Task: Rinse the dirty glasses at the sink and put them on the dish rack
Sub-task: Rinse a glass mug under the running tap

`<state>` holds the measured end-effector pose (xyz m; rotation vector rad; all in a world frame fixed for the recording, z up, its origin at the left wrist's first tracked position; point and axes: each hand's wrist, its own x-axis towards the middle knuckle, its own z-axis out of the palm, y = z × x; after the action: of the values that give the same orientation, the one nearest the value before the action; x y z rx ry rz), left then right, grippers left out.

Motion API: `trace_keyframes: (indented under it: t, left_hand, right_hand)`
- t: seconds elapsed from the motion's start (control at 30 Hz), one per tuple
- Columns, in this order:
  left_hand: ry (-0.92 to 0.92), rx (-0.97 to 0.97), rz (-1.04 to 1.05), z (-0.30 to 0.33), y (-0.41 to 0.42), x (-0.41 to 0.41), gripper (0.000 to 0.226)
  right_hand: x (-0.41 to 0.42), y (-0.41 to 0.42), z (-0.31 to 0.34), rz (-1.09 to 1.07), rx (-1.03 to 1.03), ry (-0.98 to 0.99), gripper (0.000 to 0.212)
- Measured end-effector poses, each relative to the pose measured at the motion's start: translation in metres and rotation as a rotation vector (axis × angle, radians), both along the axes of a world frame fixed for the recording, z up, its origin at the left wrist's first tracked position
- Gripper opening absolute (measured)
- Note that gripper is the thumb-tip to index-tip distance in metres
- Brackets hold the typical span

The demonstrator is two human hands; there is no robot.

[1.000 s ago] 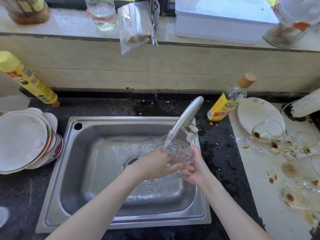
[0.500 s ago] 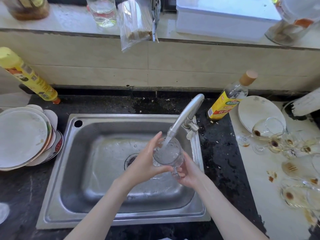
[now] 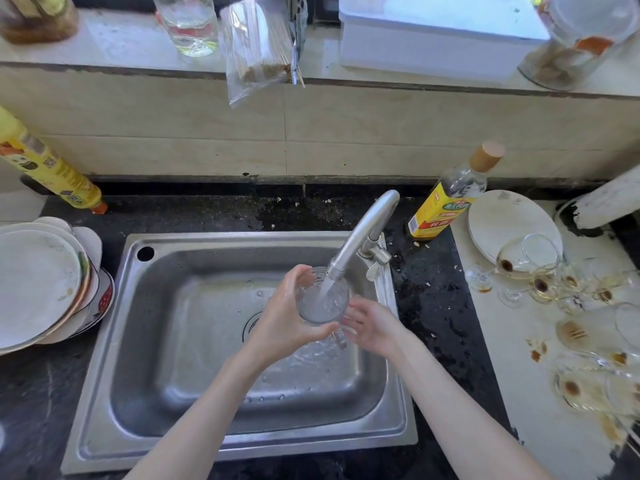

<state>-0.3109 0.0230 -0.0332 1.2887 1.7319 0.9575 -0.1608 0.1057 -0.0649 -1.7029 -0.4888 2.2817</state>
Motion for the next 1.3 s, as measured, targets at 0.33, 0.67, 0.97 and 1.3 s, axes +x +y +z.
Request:
trace_keyframes:
  t: [0.33,0.67,0.97,1.3]
  left_hand:
    - [0.089,-0.009,-0.018,0.005,0.007,-0.002,0.085]
    - [0.084,0.001,-0.027,0.007,0.010,0.003,0.075]
    - [0.099,-0.004,-0.022,0.013,0.015,0.010,0.073]
    - [0.127,0.007,-0.032,0.018,0.019,0.008,0.073]
  right_hand:
    - [0.002,0.039,-0.006,-0.401,-0.091,0.049,0.021]
    - [0.002,0.038,-0.005,-0.443,-0.126,0.088,0.013]
    - [0.016,0.051,0.024,-0.577,-0.125,0.228,0.016]
    - [0.038,0.085,0.035,-0.656,-0.162,0.356,0.039]
